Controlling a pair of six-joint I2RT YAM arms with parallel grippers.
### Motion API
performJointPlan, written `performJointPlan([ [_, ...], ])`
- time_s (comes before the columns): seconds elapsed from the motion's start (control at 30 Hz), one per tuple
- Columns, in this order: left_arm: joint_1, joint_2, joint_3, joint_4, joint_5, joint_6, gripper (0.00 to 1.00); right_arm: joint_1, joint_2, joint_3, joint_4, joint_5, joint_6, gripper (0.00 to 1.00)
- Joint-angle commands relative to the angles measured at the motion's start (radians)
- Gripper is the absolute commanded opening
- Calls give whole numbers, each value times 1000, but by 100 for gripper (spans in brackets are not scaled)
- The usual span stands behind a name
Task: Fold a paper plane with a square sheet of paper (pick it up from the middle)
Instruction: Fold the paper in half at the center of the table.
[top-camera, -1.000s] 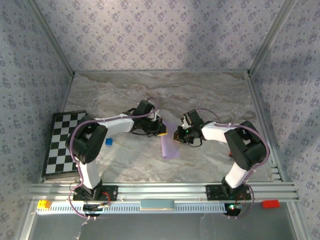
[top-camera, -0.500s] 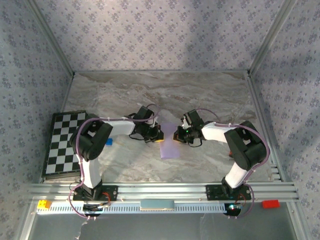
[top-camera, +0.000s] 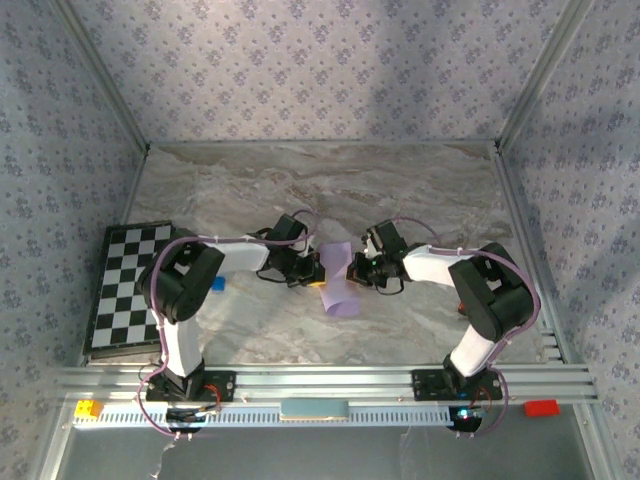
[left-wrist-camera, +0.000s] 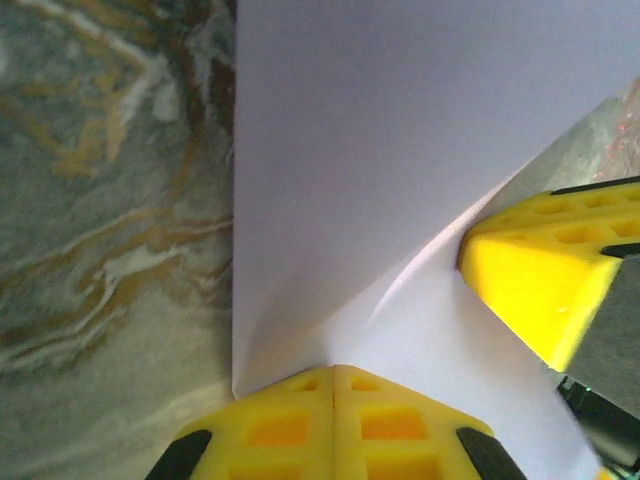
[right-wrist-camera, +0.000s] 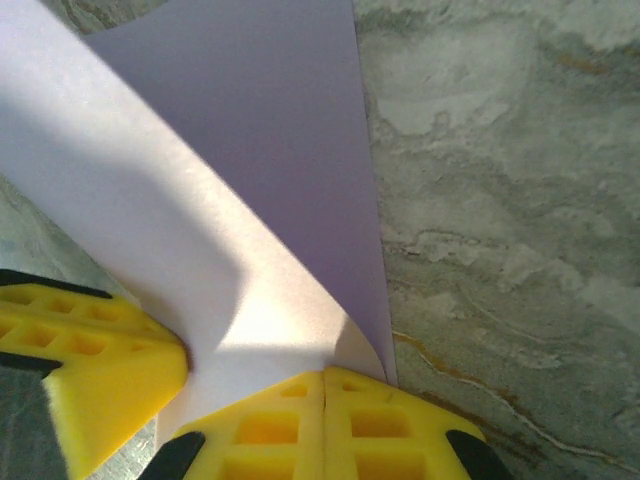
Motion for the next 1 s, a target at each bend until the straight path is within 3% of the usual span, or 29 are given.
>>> performJointPlan([
  [0.0,-9,-80,24,-14,14,-75,1,9,48,-53,-134,120,8,0],
  [0.33,-45,-28,-25,45,59,-121,0,9,41,-54,-140,126,6,0],
  [0.67,-48,-2,-146,70,-9,-70,0,8,42,-61,-138,129,6,0],
  [0.97,-59,-135,-98,44,5,-89,2,8,38,-60,-140,132,7,0],
])
